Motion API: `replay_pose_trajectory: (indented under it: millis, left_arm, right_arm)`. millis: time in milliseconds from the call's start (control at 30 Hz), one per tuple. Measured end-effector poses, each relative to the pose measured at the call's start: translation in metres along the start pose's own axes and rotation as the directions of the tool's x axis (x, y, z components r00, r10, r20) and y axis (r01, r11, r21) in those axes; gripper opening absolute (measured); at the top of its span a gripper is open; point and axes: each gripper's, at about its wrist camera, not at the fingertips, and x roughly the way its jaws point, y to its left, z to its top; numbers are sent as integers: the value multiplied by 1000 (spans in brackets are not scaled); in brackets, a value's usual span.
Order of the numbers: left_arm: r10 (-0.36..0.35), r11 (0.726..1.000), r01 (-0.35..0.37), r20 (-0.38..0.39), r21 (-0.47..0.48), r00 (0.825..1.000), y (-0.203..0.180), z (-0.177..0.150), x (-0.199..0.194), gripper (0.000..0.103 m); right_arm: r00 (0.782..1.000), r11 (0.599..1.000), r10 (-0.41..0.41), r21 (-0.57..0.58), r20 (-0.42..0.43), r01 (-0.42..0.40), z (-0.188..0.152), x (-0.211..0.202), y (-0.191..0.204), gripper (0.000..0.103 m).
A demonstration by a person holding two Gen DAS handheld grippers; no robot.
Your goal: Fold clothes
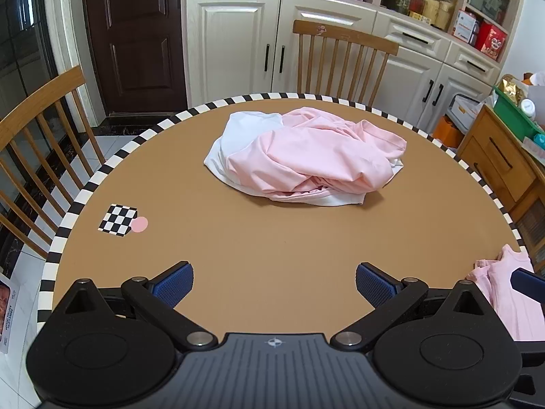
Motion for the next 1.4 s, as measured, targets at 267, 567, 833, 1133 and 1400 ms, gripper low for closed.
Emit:
replay_pose_trajectory:
  millis: [267,567,833,1133,1400]
  left_arm:
    - [-6,1000,6,-4,0,1000,4,-1,-2,103]
    - [-6,1000,6,-5,-2,1000,6,-2,-5,103]
    - [-6,1000,6,-6,-1,1000,8,1,-5,103]
    - [-9,1000,9,-20,15,1000,9,8,6,103]
    - [-14,1000,14,-35,11,999,27,16,30,103]
  right_arm:
    - [1000,1000,2,-4,-9,-2,0,-2,1,103]
    - [1000,1000,9,-7,-16,-9,-1,-3,4,103]
    - [1000,1000,4,-10,-17,-4,0,-2,6,103]
    - [1000,1000,1,2,-18,-1,2,7,6,103]
    - [1000,1000,3,-19,-14,-3,12,31,11,103]
